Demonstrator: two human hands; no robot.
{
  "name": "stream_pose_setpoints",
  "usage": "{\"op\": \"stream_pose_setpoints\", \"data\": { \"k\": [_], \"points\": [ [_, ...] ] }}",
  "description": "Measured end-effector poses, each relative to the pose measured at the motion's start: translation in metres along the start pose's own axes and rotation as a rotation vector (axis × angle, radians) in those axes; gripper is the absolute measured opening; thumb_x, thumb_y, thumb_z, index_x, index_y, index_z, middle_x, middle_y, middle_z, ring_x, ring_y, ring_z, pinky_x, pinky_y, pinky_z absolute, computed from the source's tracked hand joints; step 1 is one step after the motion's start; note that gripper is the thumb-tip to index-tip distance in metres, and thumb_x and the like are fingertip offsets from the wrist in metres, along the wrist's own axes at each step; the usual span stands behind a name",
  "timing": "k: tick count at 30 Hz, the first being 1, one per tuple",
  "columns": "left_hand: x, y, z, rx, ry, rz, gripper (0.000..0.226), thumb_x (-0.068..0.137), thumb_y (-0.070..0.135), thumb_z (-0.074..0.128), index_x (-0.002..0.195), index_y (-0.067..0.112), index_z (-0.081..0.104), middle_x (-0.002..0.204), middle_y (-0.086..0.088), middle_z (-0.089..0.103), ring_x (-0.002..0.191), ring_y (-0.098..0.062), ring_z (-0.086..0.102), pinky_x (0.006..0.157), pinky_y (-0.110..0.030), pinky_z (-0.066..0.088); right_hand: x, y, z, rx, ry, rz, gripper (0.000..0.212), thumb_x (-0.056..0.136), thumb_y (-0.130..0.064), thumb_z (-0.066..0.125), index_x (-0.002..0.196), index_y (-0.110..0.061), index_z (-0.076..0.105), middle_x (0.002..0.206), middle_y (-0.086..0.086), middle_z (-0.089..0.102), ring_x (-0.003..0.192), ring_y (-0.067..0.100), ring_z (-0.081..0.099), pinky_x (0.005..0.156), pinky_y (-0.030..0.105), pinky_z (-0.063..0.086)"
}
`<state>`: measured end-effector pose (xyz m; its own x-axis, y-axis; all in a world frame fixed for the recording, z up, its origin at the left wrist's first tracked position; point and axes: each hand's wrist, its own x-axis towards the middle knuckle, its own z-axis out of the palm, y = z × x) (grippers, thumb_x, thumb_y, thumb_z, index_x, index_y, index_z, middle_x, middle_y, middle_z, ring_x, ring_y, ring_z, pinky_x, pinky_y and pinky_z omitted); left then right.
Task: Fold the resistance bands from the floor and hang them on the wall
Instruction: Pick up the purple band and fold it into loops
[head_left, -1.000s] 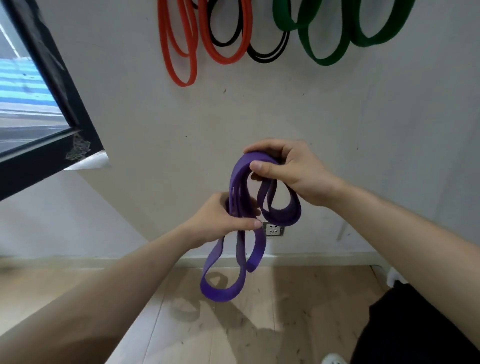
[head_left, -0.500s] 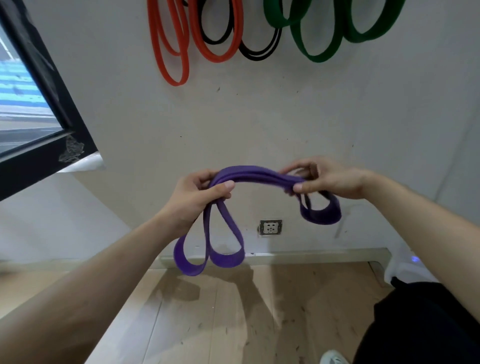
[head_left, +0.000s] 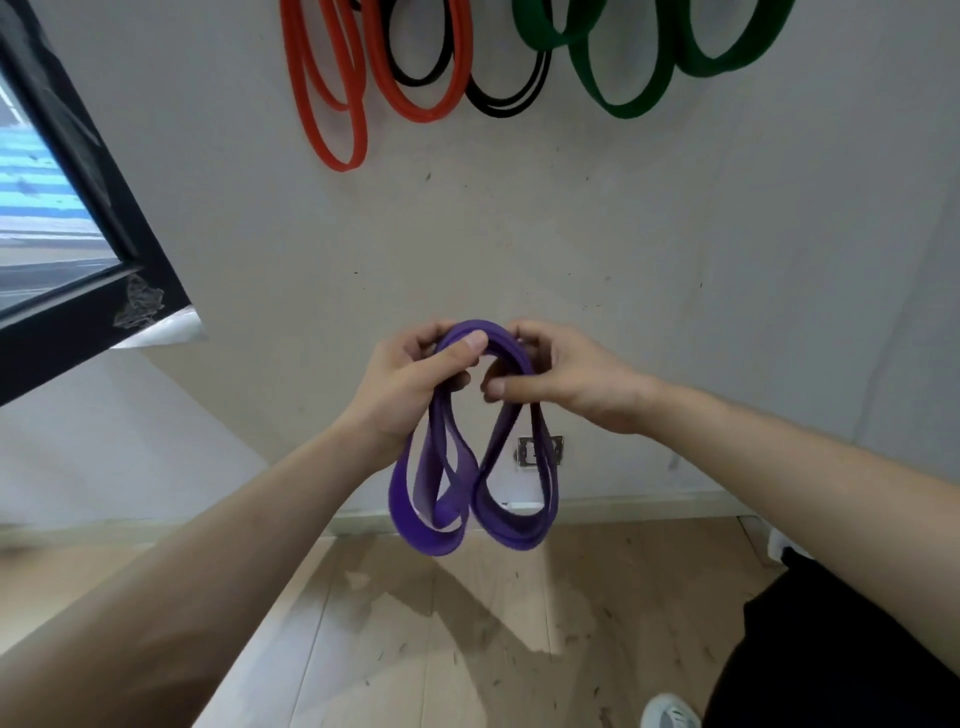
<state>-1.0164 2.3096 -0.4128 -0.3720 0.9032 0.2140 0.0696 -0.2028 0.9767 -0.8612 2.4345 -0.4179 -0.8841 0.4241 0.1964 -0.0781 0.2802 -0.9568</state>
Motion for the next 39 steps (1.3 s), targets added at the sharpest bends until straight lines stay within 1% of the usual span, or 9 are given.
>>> {"op": "stream_pose_setpoints", "data": {
  "k": [6, 12, 19, 22, 25, 30, 32, 34, 39],
  "points": [
    [-0.002, 0.007, -0.018, 0.163, -0.086, 0.017, 0.028, 0.087, 0.026, 0.077, 0.112, 0.015, 0.071, 0.103, -0.012, 0.076, 0.095, -0.025, 0.073, 0.088, -0.032, 0.059, 0.002, -0.018, -0.011, 0.0, 0.166, -0.074, 0.028, 0.083, 0.001, 0.076, 0.108, -0.009, 0.067, 0.09, 0.004, 0.072, 0.084, 0.019, 0.068, 0.084, 0.042, 0.061],
    [-0.005, 0.009, -0.025, 0.316, -0.173, -0.003, 0.041, 0.076, 0.026, 0.081, 0.113, 0.014, 0.071, 0.103, -0.006, 0.078, 0.094, -0.021, 0.074, 0.086, -0.031, 0.058, -0.004, -0.027, -0.018, -0.098, 0.12, -0.073, 0.027, 0.084, -0.001, 0.076, 0.11, -0.004, 0.069, 0.088, 0.005, 0.071, 0.079, 0.014, 0.065, 0.073, 0.028, 0.055],
    [-0.001, 0.024, 0.004, 0.114, -0.141, -0.001, 0.056, 0.072, 0.018, 0.082, 0.123, 0.016, 0.058, 0.115, -0.026, 0.068, 0.097, -0.029, 0.072, 0.086, -0.035, 0.06, -0.013, -0.061, -0.035, 0.056, 0.31, -0.131, 0.031, 0.087, 0.001, 0.071, 0.117, 0.003, 0.063, 0.091, 0.014, 0.068, 0.071, 0.022, 0.058, 0.067, 0.031, 0.054],
    [-0.001, 0.034, 0.02, 0.015, -0.126, 0.042, 0.063, 0.078, 0.013, 0.082, 0.133, 0.021, 0.052, 0.116, -0.022, 0.069, 0.1, -0.035, 0.072, 0.088, -0.043, 0.061, -0.019, -0.077, -0.046, 0.059, 0.414, -0.162, 0.033, 0.088, -0.004, 0.072, 0.12, -0.005, 0.062, 0.092, 0.014, 0.071, 0.07, 0.019, 0.061, 0.067, 0.029, 0.054],
    [-0.003, 0.042, 0.04, 0.051, -0.071, 0.132, 0.069, 0.081, 0.011, 0.083, 0.137, 0.031, 0.049, 0.107, -0.009, 0.071, 0.094, -0.028, 0.073, 0.085, -0.041, 0.061, -0.028, -0.088, -0.055, -0.006, 0.497, -0.182, 0.032, 0.089, -0.012, 0.072, 0.12, -0.012, 0.062, 0.096, 0.015, 0.072, 0.076, 0.015, 0.064, 0.073, 0.028, 0.056],
    [-0.006, 0.058, 0.077, 0.149, 0.087, 0.294, 0.05, 0.081, 0.014, 0.083, 0.124, 0.03, 0.061, 0.108, 0.005, 0.071, 0.088, -0.018, 0.073, 0.075, -0.028, 0.059, -0.043, -0.103, -0.072, -0.17, 0.608, -0.217, 0.027, 0.091, -0.022, 0.071, 0.116, -0.023, 0.06, 0.101, 0.005, 0.072, 0.088, 0.016, 0.068, 0.076, 0.03, 0.058],
    [-0.001, 0.07, 0.086, 0.172, 0.165, 0.346, 0.038, 0.084, 0.016, 0.081, 0.116, 0.029, 0.066, 0.097, 0.003, 0.075, 0.076, -0.015, 0.072, 0.067, -0.027, 0.058, -0.05, -0.113, -0.082, -0.203, 0.645, -0.213, 0.025, 0.091, -0.025, 0.071, 0.112, -0.027, 0.059, 0.107, 0.001, 0.067, 0.092, 0.022, 0.067, 0.077, 0.034, 0.058],
    [0.006, 0.086, 0.094, 0.158, 0.212, 0.369, 0.028, 0.086, 0.018, 0.079, 0.107, 0.032, 0.069, 0.081, -0.003, 0.075, 0.064, -0.02, 0.069, 0.059, -0.031, 0.056, -0.057, -0.124, -0.094, -0.224, 0.644, -0.217, 0.021, 0.092, -0.025, 0.07, 0.109, -0.029, 0.059, 0.107, -0.002, 0.063, 0.092, 0.027, 0.067, 0.08, 0.039, 0.057],
    [0.028, 0.137, 0.119, 0.199, 0.253, 0.492, 0.02, 0.089, 0.017, 0.076, 0.104, 0.028, 0.068, 0.072, -0.007, 0.071, 0.058, -0.022, 0.063, 0.057, -0.035, 0.054, -0.074, -0.158, -0.119, -0.214, 0.627, -0.335, 0.02, 0.094, -0.009, 0.064, 0.106, -0.025, 0.062, 0.094, -0.002, 0.061, 0.087, 0.025, 0.063, 0.082, 0.04, 0.054]
  ]
}}
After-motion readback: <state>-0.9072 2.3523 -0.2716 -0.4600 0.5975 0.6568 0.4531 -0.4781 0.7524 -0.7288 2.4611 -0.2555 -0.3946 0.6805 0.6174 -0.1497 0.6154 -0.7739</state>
